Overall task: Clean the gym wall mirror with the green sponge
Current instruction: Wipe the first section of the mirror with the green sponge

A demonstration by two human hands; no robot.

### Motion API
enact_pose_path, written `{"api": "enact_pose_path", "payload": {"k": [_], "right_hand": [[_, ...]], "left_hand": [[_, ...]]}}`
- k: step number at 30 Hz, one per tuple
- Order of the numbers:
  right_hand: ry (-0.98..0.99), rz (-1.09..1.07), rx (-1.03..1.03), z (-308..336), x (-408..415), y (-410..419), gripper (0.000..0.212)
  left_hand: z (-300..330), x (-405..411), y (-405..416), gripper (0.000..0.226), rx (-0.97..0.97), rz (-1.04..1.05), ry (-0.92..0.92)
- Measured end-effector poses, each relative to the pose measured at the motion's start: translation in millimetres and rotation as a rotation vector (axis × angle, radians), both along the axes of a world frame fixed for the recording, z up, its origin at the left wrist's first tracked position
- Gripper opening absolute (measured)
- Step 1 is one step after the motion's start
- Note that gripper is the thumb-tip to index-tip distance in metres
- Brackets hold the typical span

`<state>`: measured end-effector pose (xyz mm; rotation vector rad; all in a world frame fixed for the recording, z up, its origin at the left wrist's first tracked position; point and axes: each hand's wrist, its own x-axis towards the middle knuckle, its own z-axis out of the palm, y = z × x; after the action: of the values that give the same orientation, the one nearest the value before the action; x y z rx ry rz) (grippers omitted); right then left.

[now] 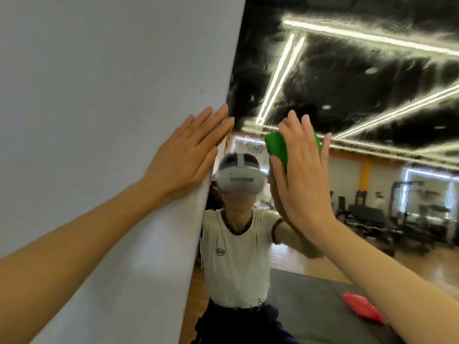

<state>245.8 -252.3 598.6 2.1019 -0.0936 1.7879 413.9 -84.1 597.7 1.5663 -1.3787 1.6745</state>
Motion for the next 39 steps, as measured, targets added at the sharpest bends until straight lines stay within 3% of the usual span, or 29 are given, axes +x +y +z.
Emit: {"api": "enact_pose_path", "payload": {"k": [5, 9, 14, 18, 21, 26, 30, 33, 36, 39], "right_hand": [[0.175, 0.037, -0.233, -25, -20, -21, 0.044], [0.035, 0.041, -0.153, -31, 3, -4, 0.047], [0.141, -0.063, -0.406, -24, 32, 17, 0.05], [0.136, -0.034, -0.257, -42, -22, -18, 0.048], [0.047, -0.015, -0.169, -50, 4, 5, 0.047], [0.218, -0.091, -0.414, -45, 26, 18, 0.051], [0.243, -0.059, -0.32, -56, -27, -16, 0.047], [0.17, -0.035, -0.255, -63, -6, 4, 0.048], [0.202, -0.038, -0.363, -60, 36, 35, 0.052], [0.282, -0.072, -0.436, -60, 19, 17, 0.05]], "left_hand": [[1, 8, -1, 0.054, 0.001, 0.023, -0.052], [2, 10, -2, 0.054, -0.006, 0.007, -0.068], [2, 11, -1, 0.053, 0.002, 0.004, -0.065], [1, 12, 1, 0.053, -0.006, 0.01, -0.075], [0, 12, 1, 0.053, -0.004, 0.02, -0.077], [1, 12, 2, 0.053, -0.004, 0.017, -0.082], [0, 14, 2, 0.055, -0.011, 0.024, -0.091], [1, 13, 3, 0.055, -0.006, 0.035, -0.09], [2, 12, 3, 0.055, 0.005, 0.027, -0.093], [2, 13, 3, 0.055, -0.005, 0.025, -0.094]]}}
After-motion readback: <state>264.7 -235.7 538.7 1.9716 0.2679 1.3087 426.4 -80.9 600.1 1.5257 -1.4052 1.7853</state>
